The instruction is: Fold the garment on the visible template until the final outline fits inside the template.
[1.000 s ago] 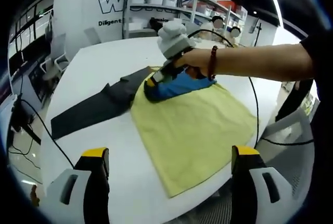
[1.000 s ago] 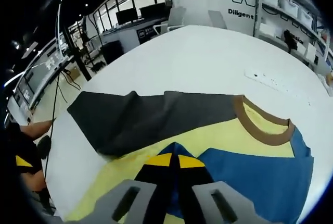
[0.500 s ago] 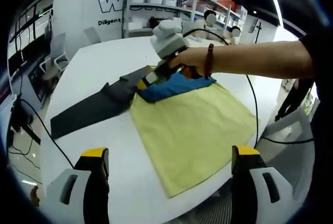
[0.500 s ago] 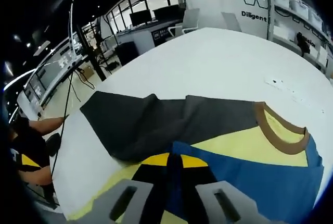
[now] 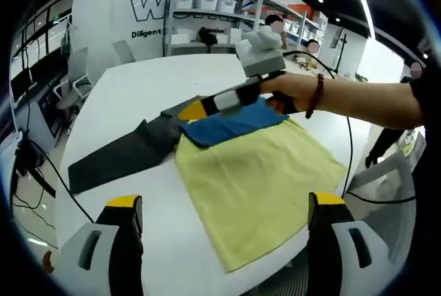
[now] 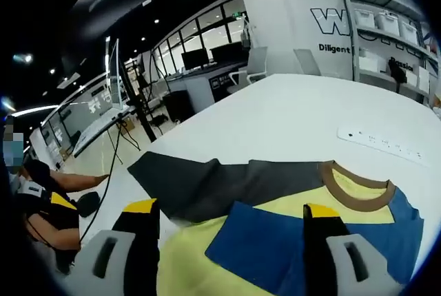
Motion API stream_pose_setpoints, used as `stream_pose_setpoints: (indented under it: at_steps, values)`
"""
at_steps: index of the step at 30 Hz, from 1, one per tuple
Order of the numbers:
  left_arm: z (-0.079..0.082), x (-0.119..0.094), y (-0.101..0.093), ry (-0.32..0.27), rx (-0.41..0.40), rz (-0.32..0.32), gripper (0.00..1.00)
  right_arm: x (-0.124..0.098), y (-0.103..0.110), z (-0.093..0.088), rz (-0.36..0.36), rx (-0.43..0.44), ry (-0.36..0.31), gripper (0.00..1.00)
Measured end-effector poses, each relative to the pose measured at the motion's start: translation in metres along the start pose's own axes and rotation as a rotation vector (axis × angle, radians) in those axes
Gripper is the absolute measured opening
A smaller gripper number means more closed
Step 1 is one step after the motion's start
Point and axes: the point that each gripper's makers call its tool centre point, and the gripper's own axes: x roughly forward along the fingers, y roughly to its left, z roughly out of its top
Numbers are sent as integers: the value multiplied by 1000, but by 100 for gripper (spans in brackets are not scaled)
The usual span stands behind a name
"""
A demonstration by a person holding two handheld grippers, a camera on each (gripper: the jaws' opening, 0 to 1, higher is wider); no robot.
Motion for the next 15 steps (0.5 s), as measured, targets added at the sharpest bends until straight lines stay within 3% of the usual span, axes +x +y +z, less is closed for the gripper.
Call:
stream_pose_setpoints:
  at_steps: [5, 15]
  values:
    - [1, 1, 0, 5, 4, 1, 99, -19, 1, 1, 3, -18, -19, 99]
    - [5, 2, 11, -1, -24, 21, 99, -67, 2, 2, 5, -60, -53, 99]
